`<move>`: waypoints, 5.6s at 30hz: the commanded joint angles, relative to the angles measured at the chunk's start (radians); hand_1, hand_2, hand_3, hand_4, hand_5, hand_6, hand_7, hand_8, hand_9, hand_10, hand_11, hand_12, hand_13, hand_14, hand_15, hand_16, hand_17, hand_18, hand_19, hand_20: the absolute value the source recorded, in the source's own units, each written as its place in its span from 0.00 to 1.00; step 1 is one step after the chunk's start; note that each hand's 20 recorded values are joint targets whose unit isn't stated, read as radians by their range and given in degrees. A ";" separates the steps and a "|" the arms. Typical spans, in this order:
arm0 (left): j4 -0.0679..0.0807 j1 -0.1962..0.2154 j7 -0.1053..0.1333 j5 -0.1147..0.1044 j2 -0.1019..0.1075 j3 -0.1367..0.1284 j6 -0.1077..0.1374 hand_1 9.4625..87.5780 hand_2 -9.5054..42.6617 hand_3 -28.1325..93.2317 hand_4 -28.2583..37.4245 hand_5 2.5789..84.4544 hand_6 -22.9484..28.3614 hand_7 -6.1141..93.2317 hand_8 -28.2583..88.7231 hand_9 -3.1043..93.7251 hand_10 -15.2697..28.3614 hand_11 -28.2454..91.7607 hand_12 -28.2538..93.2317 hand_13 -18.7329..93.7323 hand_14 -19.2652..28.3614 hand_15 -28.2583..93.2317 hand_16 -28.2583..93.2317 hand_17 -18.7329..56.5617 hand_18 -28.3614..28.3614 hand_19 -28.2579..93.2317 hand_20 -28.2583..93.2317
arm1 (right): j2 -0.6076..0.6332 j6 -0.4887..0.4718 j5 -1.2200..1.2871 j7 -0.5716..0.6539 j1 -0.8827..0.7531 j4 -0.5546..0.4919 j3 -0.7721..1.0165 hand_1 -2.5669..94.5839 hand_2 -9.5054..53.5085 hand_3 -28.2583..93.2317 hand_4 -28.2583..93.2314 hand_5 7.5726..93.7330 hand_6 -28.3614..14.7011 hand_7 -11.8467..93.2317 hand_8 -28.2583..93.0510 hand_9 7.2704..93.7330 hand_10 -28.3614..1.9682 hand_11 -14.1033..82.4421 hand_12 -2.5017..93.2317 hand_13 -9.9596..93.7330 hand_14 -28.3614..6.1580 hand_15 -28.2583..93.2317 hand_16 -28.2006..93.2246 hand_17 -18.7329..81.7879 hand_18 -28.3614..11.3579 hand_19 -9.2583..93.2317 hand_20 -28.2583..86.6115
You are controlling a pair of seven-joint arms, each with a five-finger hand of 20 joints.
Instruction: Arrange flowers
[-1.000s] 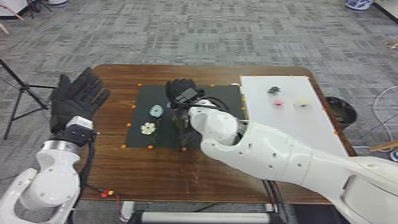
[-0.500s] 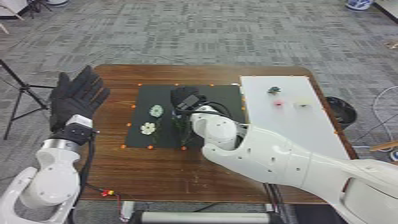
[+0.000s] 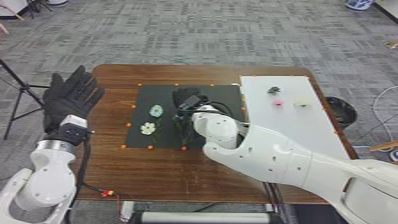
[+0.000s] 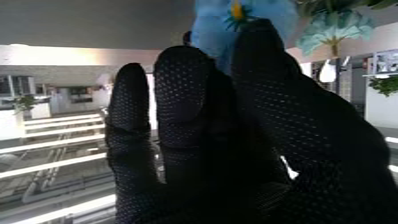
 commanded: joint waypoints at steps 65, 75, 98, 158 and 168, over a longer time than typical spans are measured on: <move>-0.012 -0.020 0.016 -0.008 -0.005 0.016 0.047 0.22 0.49 0.77 0.00 0.43 0.61 0.11 0.18 0.30 0.66 0.35 0.31 0.33 0.66 0.33 0.21 0.16 0.74 0.48 0.30 | 0.178 -0.345 0.092 0.078 -0.192 -0.355 0.466 0.55 0.00 0.82 0.02 0.64 0.60 0.29 0.14 0.61 0.46 0.29 0.20 0.69 0.55 0.69 0.55 0.45 0.16 0.76 0.52; -0.010 -0.054 -0.006 0.030 0.011 0.024 0.041 0.22 0.49 0.77 0.00 0.43 0.62 0.11 0.18 0.31 0.66 0.36 0.30 0.33 0.66 0.34 0.21 0.16 0.74 0.49 0.30 | 0.384 -0.314 0.112 0.171 -0.413 -0.489 0.731 0.54 0.00 0.81 0.03 0.61 0.58 0.26 0.15 0.57 0.45 0.26 0.19 0.69 0.52 0.68 0.50 0.45 0.15 0.77 0.52; -0.010 -0.023 -0.024 0.049 0.009 0.006 0.035 0.25 0.44 0.78 0.00 0.43 0.61 0.11 0.18 0.30 0.66 0.36 0.30 0.32 0.65 0.34 0.21 0.16 0.74 0.49 0.29 | 0.457 -0.322 0.095 0.203 -0.448 -0.331 0.777 0.57 0.00 0.82 0.01 0.50 0.55 0.21 0.15 0.44 0.51 0.23 0.14 0.67 0.54 0.64 0.51 0.44 0.16 0.77 0.49; -0.011 -0.021 -0.041 0.053 0.000 0.011 0.030 0.24 0.46 0.78 0.00 0.43 0.62 0.11 0.18 0.30 0.67 0.35 0.30 0.33 0.66 0.34 0.21 0.16 0.74 0.49 0.30 | 0.172 -0.043 0.139 0.108 -0.192 -0.299 0.403 0.69 0.00 0.77 0.00 0.71 0.68 0.53 0.35 0.79 0.64 0.42 0.67 0.76 0.62 0.76 0.60 0.50 0.19 0.79 0.55; -0.011 -0.038 -0.044 0.056 0.002 0.029 0.037 0.24 0.46 0.78 0.00 0.43 0.62 0.11 0.18 0.30 0.67 0.35 0.30 0.33 0.66 0.34 0.21 0.16 0.74 0.49 0.30 | 0.062 -0.026 0.155 0.092 -0.147 -0.208 0.275 0.68 0.00 0.78 0.00 0.70 0.68 0.55 0.34 0.79 0.65 0.43 0.66 0.76 0.62 0.76 0.60 0.50 0.19 0.79 0.55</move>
